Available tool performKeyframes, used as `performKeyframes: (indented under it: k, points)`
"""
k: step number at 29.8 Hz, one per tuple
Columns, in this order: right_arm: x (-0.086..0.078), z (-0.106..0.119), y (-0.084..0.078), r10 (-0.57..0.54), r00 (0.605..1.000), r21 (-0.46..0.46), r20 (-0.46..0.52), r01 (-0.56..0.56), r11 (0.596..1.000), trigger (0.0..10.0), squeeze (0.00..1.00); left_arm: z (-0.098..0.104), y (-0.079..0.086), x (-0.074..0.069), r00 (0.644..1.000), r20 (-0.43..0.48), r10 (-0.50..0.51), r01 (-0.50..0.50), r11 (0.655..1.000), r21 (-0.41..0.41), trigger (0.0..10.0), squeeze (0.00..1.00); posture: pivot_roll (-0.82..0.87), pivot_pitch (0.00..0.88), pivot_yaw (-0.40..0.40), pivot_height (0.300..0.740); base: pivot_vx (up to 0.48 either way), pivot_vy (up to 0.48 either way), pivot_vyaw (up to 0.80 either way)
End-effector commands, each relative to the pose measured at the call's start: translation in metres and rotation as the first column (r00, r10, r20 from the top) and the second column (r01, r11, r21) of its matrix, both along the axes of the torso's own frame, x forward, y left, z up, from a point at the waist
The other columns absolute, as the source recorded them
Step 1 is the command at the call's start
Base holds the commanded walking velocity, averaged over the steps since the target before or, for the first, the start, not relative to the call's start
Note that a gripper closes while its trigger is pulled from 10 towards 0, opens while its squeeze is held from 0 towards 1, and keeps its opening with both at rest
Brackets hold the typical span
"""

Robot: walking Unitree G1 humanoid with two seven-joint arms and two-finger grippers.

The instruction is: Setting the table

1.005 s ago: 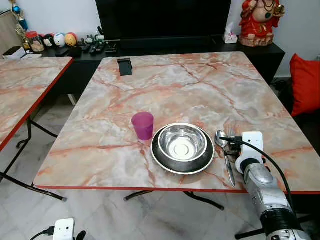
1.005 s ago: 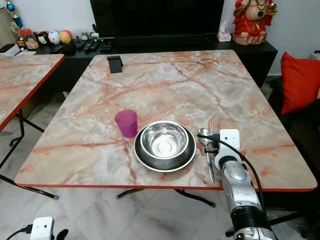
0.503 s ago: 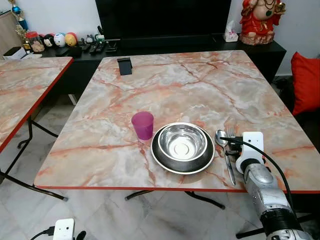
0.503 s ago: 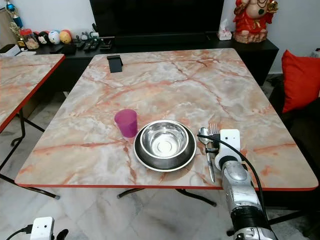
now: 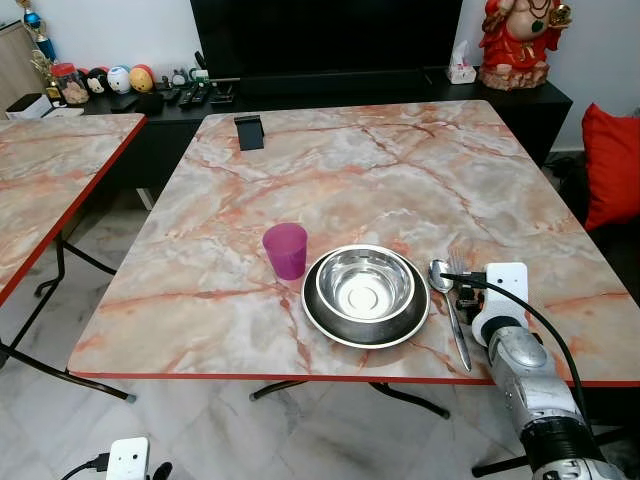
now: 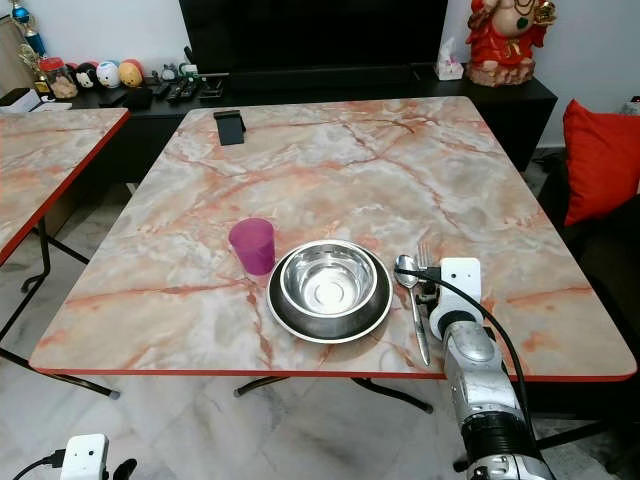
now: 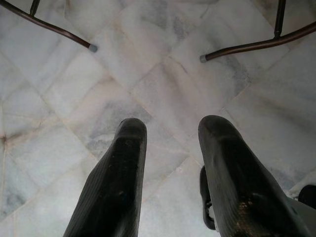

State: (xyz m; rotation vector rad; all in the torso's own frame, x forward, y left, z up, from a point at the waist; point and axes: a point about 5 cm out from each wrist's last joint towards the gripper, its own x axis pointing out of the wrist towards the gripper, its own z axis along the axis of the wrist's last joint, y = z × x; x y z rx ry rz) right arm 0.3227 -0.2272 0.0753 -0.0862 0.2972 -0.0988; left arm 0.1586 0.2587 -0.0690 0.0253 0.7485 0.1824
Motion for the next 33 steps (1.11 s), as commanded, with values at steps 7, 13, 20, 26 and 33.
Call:
performKeyframes:
  k: [7, 13, 20, 26, 33]
  points:
    - [0.003, 0.007, 0.001, -0.006, 0.999, -0.006, 0.037, 0.006, 1.0, 10.0, 0.0, -0.002, 0.001, -0.002, 1.0, -0.023, -0.006, 0.006, 1.0, 0.006, 10.0, 0.0, -0.07, 0.0, 0.079, 0.724, 0.0, 0.0, 0.0]
    - [0.004, 0.013, 0.001, -0.008, 0.997, 0.0, 0.072, 0.008, 1.0, 10.0, 0.0, -0.002, 0.001, -0.002, 1.0, -0.025, -0.006, 0.006, 1.0, 0.006, 10.0, 0.0, -0.07, 0.0, 0.077, 0.724, 0.0, 0.0, 0.0]
    - [0.005, 0.021, 0.003, -0.009, 0.992, 0.004, 0.128, 0.008, 1.0, 10.0, 0.0, -0.003, 0.001, -0.003, 0.999, -0.033, -0.005, 0.005, 1.0, 0.004, 10.0, 0.0, -0.07, 0.0, 0.079, 0.724, 0.0, 0.0, 0.0]
    - [0.004, 0.023, 0.007, 0.0, 0.99, 0.01, 0.14, -0.001, 1.0, 10.0, 0.0, -0.003, -0.001, -0.002, 0.999, -0.035, -0.006, 0.006, 1.0, 0.0, 10.0, 0.0, -0.07, 0.0, 0.076, 0.724, 0.0, 0.0, 0.0]
    - [0.001, 0.042, 0.005, -0.023, 0.958, -0.006, 0.286, 0.026, 1.0, 10.0, 0.0, -0.003, 0.001, -0.004, 0.999, -0.04, -0.003, 0.003, 1.0, 0.002, 10.0, 0.0, -0.08, 0.0, 0.076, 0.724, 0.0, 0.0, 0.0]
